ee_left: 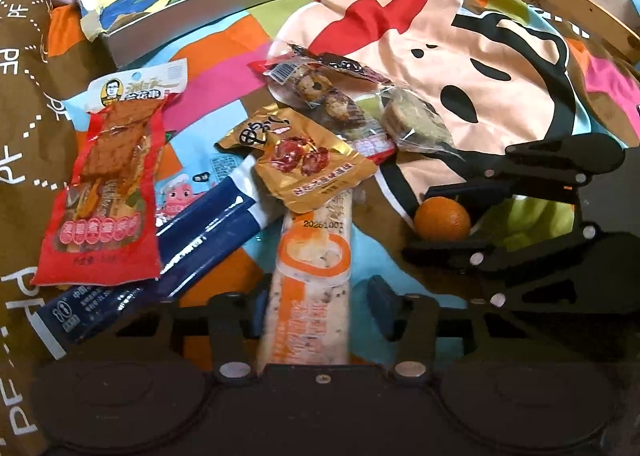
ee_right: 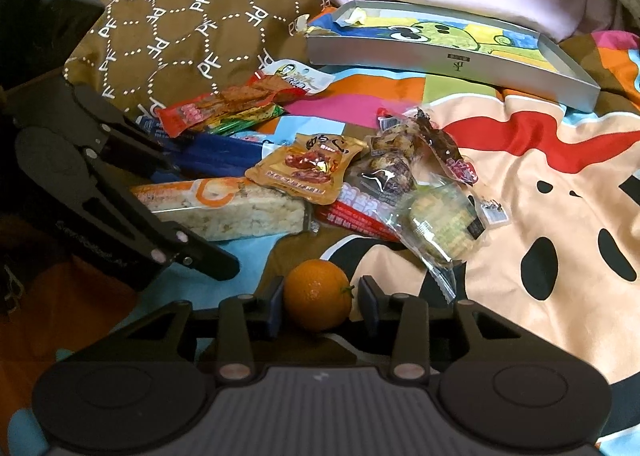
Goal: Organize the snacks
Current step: 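Close the right gripper on the orange while the left gripper grasps the cake bar, then carry the orange and cake bar into the grey tray and open both grippers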
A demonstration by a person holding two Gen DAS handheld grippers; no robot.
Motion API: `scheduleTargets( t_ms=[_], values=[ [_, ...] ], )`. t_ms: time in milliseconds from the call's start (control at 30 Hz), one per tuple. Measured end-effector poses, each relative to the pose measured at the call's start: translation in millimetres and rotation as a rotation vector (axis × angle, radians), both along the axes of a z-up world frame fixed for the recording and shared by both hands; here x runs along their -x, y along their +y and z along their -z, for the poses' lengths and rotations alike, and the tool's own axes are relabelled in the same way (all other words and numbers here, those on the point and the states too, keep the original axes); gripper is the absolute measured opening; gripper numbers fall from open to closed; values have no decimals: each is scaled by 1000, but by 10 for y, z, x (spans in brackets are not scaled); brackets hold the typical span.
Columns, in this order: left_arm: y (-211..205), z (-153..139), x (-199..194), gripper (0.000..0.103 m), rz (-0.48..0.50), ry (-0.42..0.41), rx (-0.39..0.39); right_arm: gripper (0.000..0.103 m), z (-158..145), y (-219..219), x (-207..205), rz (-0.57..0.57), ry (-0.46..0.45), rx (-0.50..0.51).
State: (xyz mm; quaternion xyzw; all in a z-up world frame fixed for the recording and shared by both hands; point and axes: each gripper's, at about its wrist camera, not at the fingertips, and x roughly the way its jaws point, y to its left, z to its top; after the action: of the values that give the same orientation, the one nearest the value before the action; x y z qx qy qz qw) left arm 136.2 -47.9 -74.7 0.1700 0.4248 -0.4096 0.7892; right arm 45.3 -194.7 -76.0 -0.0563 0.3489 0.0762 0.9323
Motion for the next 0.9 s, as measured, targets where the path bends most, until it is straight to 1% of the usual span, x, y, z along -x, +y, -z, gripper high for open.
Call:
scheduleTargets(
  t_ms=[33, 100, 200, 367, 500, 600, 733, 800, 833, 900],
  values=[
    [-7, -2, -1, 41, -5, 9, 5, 44, 2, 6, 5, -1, -1, 5],
    [-7, -2, -13, 37, -26, 23, 12, 44, 6, 14, 10, -4, -2, 12],
    [4, -16, -28, 36, -64, 47, 20, 37, 2, 27, 24, -12, -8, 17],
    [39, -62, 38, 36, -134, 94, 36, 37, -17, 90, 75, -18, -39, 68],
    [127, -104, 64, 36, -158, 178, 98, 37, -51, 87, 121, -17, -59, 76],
    [176, -111, 49, 36, -182, 275, 140, 37, -86, 62, 154, -14, -73, 73],
    [252, -108, 33, 36, -212, 382, 222, 37, -145, 12, 200, -6, -96, 61],
    [266, -101, 26, 36, -227, 411, 249, 37, -172, -4, 209, 0, -110, 61],
    [270, -106, 30, 36, -231, 410, 259, 37, -191, -16, 210, 4, -115, 59],
    [271, -137, 55, 36, -232, 381, 272, 37, -223, -51, 201, 16, -123, 45]
  ],
)
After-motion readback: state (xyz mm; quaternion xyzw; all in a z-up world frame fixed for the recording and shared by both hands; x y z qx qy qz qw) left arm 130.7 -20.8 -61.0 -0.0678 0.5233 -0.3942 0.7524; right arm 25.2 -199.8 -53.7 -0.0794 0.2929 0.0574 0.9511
